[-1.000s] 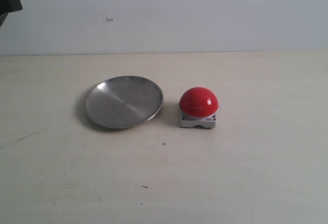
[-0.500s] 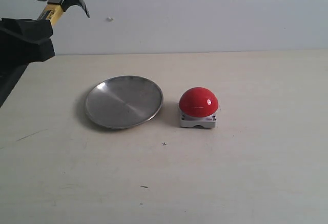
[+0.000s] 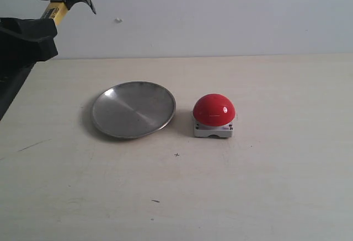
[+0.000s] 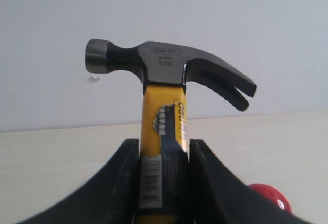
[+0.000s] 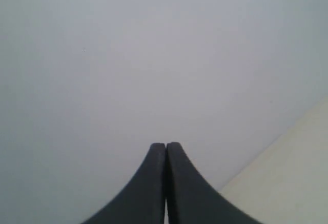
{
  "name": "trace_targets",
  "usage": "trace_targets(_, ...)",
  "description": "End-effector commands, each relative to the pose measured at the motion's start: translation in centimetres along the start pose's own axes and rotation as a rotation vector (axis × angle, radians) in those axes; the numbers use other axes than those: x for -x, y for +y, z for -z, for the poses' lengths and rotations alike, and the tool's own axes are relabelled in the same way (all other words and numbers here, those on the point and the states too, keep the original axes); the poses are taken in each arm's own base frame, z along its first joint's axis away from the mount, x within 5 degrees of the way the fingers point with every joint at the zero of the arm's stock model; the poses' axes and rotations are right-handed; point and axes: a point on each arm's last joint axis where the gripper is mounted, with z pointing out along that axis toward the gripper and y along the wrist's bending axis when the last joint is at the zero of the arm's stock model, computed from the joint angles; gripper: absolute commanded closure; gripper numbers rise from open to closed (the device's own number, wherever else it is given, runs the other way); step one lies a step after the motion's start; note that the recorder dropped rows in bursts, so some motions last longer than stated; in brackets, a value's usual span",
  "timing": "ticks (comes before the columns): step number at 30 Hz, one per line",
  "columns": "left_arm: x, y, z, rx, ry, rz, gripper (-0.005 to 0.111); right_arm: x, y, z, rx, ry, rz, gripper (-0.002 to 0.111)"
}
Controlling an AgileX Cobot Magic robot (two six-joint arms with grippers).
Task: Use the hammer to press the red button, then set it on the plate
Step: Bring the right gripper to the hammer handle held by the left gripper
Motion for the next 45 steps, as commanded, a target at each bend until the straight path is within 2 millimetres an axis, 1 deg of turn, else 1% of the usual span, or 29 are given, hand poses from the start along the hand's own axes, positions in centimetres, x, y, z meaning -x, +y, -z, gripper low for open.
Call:
trace_targets(1, 1.1, -0.4, 0.3, -0.03, -0.088, 0.008, 0.107, 1.0, 1.9, 0.1, 0.115, -0.007, -0.037, 0.108)
trace_targets(2, 1.1, -0.5, 0.3, -0.038, -0.089, 0.008, 0.107, 1.3, 2.5, 0.2, 0.162, 0.001, -0.063, 0.108)
trace_targets(3, 1.1, -0.6, 0.3, -0.051, -0.089, 0.016, 0.107, 1.3, 3.3, 0.1, 0.239, 0.017, -0.026, 0.108)
trace_targets(5, 1.1, -0.7, 0.3, -0.068, -0.091, 0.014, 0.107, 0.8, 4.8, 0.1, 0.411, 0.091, -0.038, 0.108)
trace_targets(6, 1.1, -0.8, 0.3, -0.075, -0.09, 0.015, 0.107, 0.3, 5.5, 0.0, 0.479, 0.16, -0.032, 0.108)
trace_targets(8, 1.2, -0.9, 0.4, -0.091, -0.093, 0.006, 0.107, -0.8, 6.6, -0.2, 0.593, 0.318, -0.08, 0.108)
trace_targets(10, 1.3, -1.0, 0.5, -0.094, -0.097, 0.011, 0.107, -1.8, 6.7, -1.1, 0.573, 0.436, -0.075, 0.108)
trace_targets(13, 1.3, -1.0, 0.5, -0.103, -0.106, 0.004, 0.107, -2.7, 6.1, -3.0, 0.462, 0.52, -0.089, 0.108)
trace_targets(15, 1.5, -1.1, 0.5, -0.114, -0.123, 0.007, 0.107, -3.4, 5.9, -4.3, 0.424, 0.583, -0.095, 0.108)
trace_targets(17, 1.7, -1.2, 0.5, -0.118, -0.145, 0.012, 0.107, -4.1, 6.2, -5.5, 0.458, 0.639, -0.094, 0.108)
trace_targets(18, 1.9, -1.2, 0.6, -0.122, -0.166, 0.027, 0.107, -4.7, 6.4, -6.6, 0.484, 0.689, -0.115, 0.108)
trace_targets(22, 1.9, -1.2, 0.4, -0.125, -0.174, 0.04, 0.107, -6.3, 6.2, -9.2, 0.484, 0.79, -0.172, 0.108)
trace_targets(23, 1.7, -1.2, 0.2, -0.125, -0.169, 0.038, 0.107, -7.6, 5.9, -10.4, 0.483, 0.848, -0.177, 0.108)
trace_targets(25, 1.4, -1.2, -0.3, -0.125, -0.171, 0.046, 0.107, -9.1, 6.1, -11.2, 0.482, 0.908, -0.179, 0.108)
trace_targets(27, 0.9, -1.2, -1.0, -0.125, -0.174, 0.067, 0.107, -11.0, 6.6, -11.8, 0.495, 0.959, -0.182, 0.107)
trace_targets(28, 0.6, -1.2, -1.4, -0.126, -0.175, 0.075, 0.107, -11.8, 6.9, -12.1, 0.5, 0.969, -0.187, 0.106)
trace_targets(29, 0.4, -1.1, -1.8, -0.126, -0.177, 0.079, 0.107, -13.0, 7.5, -12.3, 0.525, 0.995, -0.177, 0.103)
trace_targets(30, -0.1, -1.1, -2.5, -0.124, -0.176, 0.078, 0.107, -14.5, 8.6, -12.7, 0.556, 1.023, -0.179, 0.098)
trace_targets(31, -0.4, -1.1, -2.9, -0.124, -0.176, 0.083, 0.107, -15.4, 9.2, -13.0, 0.57, 1.04, -0.184, 0.094)
trace_targets(32, -0.7, -1.1, -3.4, -0.126, -0.186, 0.091, 0.107, -17.0, 10.3, -13.4, 0.589, 1.077, -0.191, 0.087)
trace_targets(33, -0.7, -1.1, -3.6, -0.128, -0.196, 0.098, 0.107, -17.8, 10.9, -13.7, 0.599, 1.09, -0.19, 0.083)
trace_targets(34, -0.7, -1.1, -4.0, -0.13, -0.205, 0.106, 0.107, -19.2, 11.9, -14.0, 0.609, 1.118, -0.173, 0.074)
trace_targets(35, -0.6, -1.2, -4.2, -0.13, -0.207, 0.106, 0.107, -20.0, 12.6, -14.2, 0.618, 1.134, -0.161, 0.069)
trace_targets(36, -0.5, -1.2, -4.3, -0.131, -0.207, 0.106, 0.107, -21.0, 13.7, -14.4, 0.643, 1.149, -0.154, 0.063)
trace_targets(37, -0.4, -1.2, -4.4, -0.132, -0.212, 0.107, 0.107, -21.5, 14.2, -14.5, 0.643, 1.153, -0.159, 0.06)
trace_targets(38, -0.3, -1.3, -4.4, -0.132, -0.216, 0.102, 0.107, -22.3, 15.1, -14.6, 0.655, 1.152, -0.167, 0.057)
trace_targets(39, -0.2, -1.3, -4.4, -0.134, -0.226, 0.101, 0.107, -22.5, 15.4, -14.7, 0.654, 1.15, -0.17, 0.056)
trace_targets(42, -0.2, -1.3, -4.4, -0.134, -0.228, 0.101, 0.107, -23.7, 16.4, -14.9, 0.642, 1.148, -0.141, 0.054)
trace_targets(45, -0.2, -1.4, -4.4, -0.141, -0.227, 0.091, 0.107, -24.2, 17.2, -14.9, 0.656, 1.151, -0.145, 0.054)
